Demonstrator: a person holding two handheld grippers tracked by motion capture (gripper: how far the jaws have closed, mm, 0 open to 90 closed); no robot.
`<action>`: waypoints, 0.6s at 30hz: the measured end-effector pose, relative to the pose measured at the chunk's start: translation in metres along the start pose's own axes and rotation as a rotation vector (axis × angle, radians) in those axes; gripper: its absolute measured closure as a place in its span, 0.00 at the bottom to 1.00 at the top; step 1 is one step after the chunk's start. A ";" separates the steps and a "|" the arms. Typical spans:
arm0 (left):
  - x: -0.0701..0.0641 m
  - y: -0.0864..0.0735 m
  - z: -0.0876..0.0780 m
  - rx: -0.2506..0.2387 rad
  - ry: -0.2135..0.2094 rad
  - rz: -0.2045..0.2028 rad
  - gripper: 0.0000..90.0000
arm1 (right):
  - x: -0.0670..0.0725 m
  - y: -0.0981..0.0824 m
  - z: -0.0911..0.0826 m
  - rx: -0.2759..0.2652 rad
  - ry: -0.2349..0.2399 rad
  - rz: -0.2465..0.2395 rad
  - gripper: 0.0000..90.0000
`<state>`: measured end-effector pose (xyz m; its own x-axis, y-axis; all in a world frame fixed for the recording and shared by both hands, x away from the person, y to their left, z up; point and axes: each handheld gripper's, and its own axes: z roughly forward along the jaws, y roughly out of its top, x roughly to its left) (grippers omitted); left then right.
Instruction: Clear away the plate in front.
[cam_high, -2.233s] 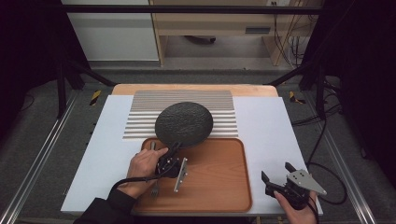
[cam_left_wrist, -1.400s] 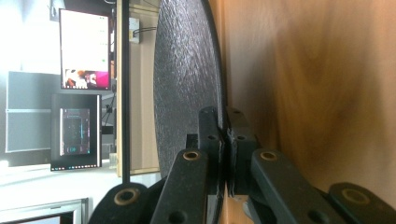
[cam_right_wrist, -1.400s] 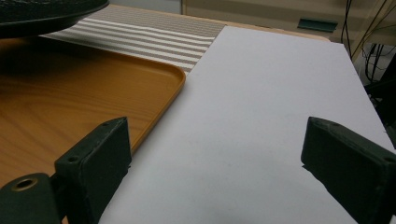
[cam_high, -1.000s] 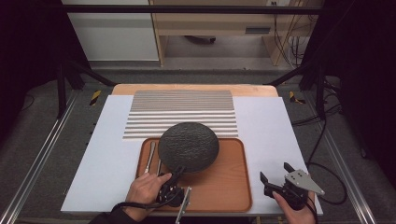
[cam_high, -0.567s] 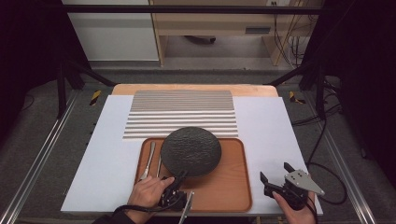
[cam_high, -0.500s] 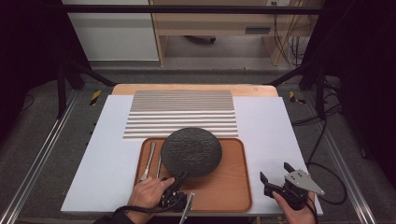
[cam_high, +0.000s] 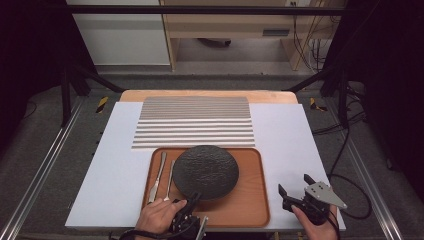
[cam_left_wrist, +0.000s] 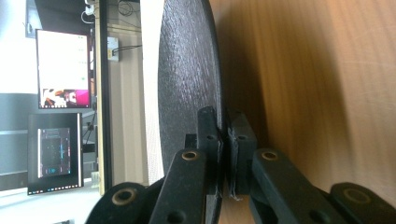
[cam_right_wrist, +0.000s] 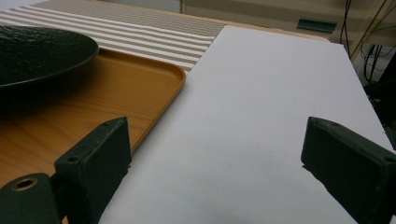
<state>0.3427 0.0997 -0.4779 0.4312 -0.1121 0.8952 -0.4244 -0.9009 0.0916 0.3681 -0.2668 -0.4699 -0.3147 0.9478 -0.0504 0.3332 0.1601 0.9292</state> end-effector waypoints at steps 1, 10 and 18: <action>0.000 0.000 -0.001 -0.003 0.002 0.000 0.96 | 0.000 0.000 0.000 -0.001 0.000 -0.001 0.10; -0.002 0.001 -0.002 0.005 -0.012 0.006 0.96 | 0.001 0.000 0.000 -0.001 0.002 -0.005 0.10; -0.005 0.004 -0.001 0.002 -0.018 0.012 0.95 | 0.001 0.000 0.000 -0.001 0.002 -0.010 0.10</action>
<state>0.3381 0.0974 -0.4815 0.4405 -0.1303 0.8882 -0.4283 -0.9001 0.0804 0.3678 -0.2659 -0.4695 -0.3197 0.9457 -0.0587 0.3288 0.1689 0.9292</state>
